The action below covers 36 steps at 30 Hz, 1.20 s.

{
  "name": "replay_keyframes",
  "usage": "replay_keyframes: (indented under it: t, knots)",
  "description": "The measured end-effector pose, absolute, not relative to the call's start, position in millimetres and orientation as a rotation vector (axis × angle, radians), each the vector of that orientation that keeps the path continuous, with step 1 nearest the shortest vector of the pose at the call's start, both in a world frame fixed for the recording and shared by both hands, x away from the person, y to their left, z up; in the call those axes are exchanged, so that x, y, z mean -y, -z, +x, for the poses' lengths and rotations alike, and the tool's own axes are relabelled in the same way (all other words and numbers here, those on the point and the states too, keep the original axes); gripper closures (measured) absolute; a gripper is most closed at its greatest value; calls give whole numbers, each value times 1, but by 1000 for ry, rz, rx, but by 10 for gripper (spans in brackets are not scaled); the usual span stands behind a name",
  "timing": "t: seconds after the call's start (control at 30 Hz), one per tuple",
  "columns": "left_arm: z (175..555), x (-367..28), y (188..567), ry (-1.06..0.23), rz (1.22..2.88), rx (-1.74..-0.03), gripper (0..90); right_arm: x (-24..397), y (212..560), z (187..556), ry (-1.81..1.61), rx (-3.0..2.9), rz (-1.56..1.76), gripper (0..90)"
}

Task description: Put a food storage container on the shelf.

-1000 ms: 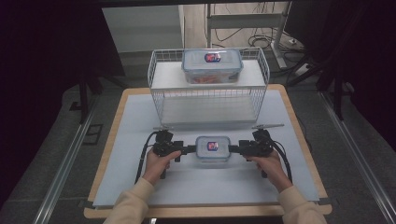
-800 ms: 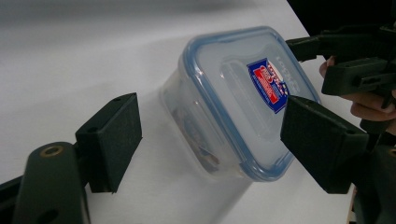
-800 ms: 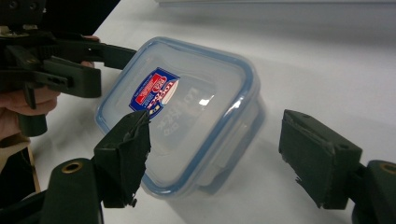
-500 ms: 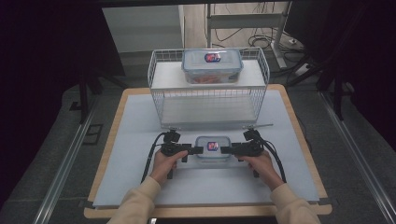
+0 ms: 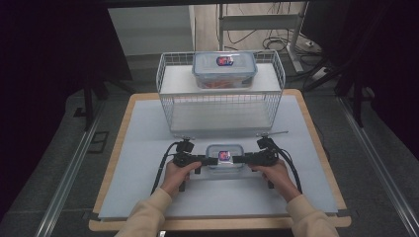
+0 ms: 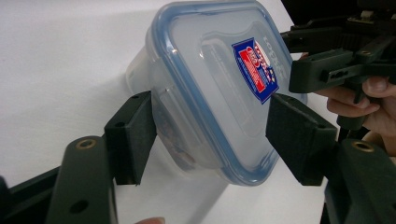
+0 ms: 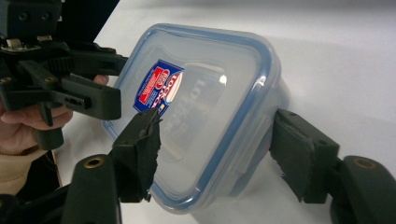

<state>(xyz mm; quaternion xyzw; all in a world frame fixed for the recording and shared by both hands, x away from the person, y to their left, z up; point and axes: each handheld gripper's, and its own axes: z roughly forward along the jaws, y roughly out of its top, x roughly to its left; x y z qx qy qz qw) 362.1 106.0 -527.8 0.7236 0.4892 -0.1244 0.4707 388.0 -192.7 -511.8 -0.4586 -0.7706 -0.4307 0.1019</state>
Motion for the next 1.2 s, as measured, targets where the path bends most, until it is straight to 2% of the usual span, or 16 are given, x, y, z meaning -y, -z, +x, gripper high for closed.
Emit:
replay_keyframes:
  t: [0.17, 0.53, 1.03, 1.2]
  knots:
    - [356, -109, 526, 277, 1770, -1175, 429, 198, 509, 382, 1300, 2279, -1335, 422]
    - [340, -107, 521, 191, 1774, -1133, 478, 207, 507, 365, 1370, 2294, -1285, 508]
    - [329, -104, 517, 117, 1804, -1112, 485, 207, 506, 358, 1412, 2315, -1267, 517]
    - [330, -105, 517, 130, 1796, -1117, 487, 207, 506, 357, 1415, 2319, -1264, 517]
